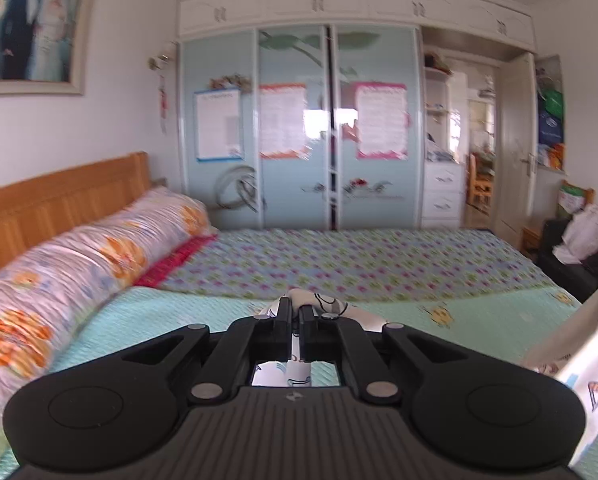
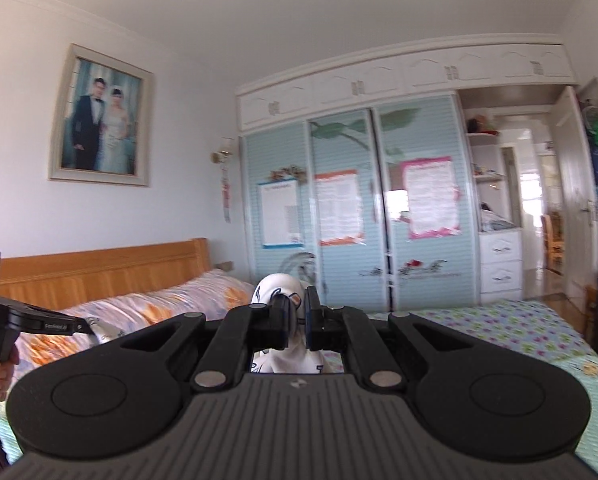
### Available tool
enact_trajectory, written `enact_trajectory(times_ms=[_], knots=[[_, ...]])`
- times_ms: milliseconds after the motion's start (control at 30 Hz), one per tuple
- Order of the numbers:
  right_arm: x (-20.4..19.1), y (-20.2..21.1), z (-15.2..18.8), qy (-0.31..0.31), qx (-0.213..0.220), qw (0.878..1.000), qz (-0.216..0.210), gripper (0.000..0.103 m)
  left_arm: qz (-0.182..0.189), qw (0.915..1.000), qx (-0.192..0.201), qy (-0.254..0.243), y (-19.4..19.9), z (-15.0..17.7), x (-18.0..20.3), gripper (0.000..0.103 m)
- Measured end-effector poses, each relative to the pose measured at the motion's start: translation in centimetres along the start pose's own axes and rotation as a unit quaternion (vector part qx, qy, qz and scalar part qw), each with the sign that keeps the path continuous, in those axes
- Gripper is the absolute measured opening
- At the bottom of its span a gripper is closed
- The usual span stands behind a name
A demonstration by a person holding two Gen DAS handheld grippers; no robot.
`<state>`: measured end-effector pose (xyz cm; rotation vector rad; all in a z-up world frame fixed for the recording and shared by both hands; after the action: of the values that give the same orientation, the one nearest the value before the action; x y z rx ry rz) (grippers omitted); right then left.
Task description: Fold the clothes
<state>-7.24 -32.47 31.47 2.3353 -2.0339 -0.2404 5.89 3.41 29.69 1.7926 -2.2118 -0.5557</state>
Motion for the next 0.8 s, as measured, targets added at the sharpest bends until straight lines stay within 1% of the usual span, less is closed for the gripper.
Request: enact_trajectory(times_ms=[100, 167, 233, 300, 400, 500, 600, 700, 800], knots=[[-3.3, -3.3, -1.0, 0.018, -0.024, 0.999, -0.015, 0.006, -0.024, 0.9997, 0.003, 0.008, 0.0, -0.5, -2.6, 0.002], [-4.6, -5.6, -0.5, 0.027, -0.048, 0.998, -0.019, 0.006, -0.033, 0.9993, -0.007, 0.016, -0.8, -0.1, -4.2, 0.002], [-5.6, -8.1, 1.0, 0.035, -0.074, 0.996, -0.021, 0.006, -0.036, 0.9989, -0.021, 0.021, -2.0, 1.1, -5.5, 0.002], [-6.3, -10.5, 3.0, 0.036, -0.1, 0.994, -0.023, 0.006, -0.034, 0.9983, -0.04, 0.025, -3.7, 2.7, -5.8, 0.002], [-6.4, -14.0, 6.8, 0.031, -0.143, 0.989, -0.019, 0.006, -0.021, 0.9962, -0.075, 0.039, -6.6, 5.5, -6.0, 0.002], [-5.9, -17.2, 11.0, 0.028, -0.184, 0.982, -0.001, 0.006, -0.004, 0.9938, -0.103, 0.042, -9.8, 7.8, -5.5, 0.002], [-4.8, -19.7, 15.1, 0.014, -0.221, 0.975, 0.023, 0.006, 0.011, 0.991, -0.131, 0.027, -12.7, 10.5, -4.0, 0.002], [-3.3, -21.8, 19.2, -0.005, -0.256, 0.965, 0.048, 0.007, 0.03, 0.985, -0.17, 0.01, -15.8, 13.9, -1.8, 0.002], [-0.5, -22.5, 23.4, -0.046, -0.291, 0.952, 0.078, 0.007, 0.047, 0.9749, -0.217, 0.01, -18.8, 17.6, 0.5, 0.002]])
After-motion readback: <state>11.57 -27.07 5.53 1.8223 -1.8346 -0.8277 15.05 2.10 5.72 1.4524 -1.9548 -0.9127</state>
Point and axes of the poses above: each gripper's, at about its wrist camera, not at the fingertips, and y roughly against the way its jaws point, x to its right, z to its underside, the point moved 6 cm from there along -y, roughly the way its jaws point, and after that the axes turned 9 degrees about -x, right-handed, at the moved point
